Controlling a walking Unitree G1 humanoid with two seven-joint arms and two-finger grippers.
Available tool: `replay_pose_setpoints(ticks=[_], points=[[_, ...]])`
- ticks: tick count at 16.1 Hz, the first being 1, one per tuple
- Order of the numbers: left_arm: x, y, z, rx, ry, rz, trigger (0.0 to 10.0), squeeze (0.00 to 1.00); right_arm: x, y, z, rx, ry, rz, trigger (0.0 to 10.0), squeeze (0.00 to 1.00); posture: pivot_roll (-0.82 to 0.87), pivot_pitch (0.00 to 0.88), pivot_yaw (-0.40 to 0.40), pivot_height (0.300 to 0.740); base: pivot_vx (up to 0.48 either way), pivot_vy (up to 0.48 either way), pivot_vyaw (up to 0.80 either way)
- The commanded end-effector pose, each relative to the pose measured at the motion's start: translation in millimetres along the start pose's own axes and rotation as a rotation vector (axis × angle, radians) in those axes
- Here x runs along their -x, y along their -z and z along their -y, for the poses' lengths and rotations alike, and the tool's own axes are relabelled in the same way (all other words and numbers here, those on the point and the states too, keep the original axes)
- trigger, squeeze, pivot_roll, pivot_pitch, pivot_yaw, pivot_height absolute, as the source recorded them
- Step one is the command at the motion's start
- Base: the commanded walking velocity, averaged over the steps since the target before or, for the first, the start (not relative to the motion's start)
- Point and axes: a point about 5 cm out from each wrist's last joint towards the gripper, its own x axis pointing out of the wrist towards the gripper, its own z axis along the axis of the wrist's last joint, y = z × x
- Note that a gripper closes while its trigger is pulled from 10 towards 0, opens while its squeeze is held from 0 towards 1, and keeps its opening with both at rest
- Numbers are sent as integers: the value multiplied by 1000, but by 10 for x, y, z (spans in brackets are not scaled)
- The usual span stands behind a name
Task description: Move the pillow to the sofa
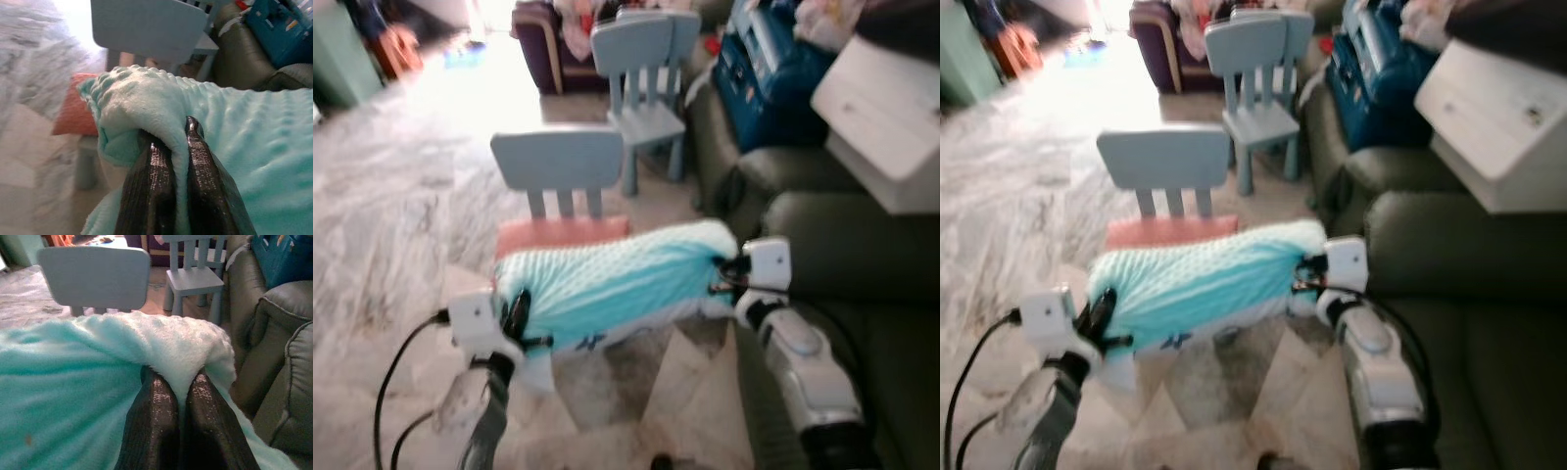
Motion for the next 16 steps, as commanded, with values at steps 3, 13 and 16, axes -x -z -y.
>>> replay_pose_setpoints(ticks=[3,13,16], points=[[10,-12,-69,49,-22,7,10000,0,-9,-73,33,3,12,27,10000,0,-171,100,42,740,0,0,0],[6,-14,-75,97,-31,-10,10000,0,-54,-118,57,5,17,36,10000,0,-170,101,40,740,0,116,0],[-2,-12,-75,96,-31,-14,10000,0,-61,-124,60,7,18,37,10000,0,-170,99,41,740,0,469,0]])
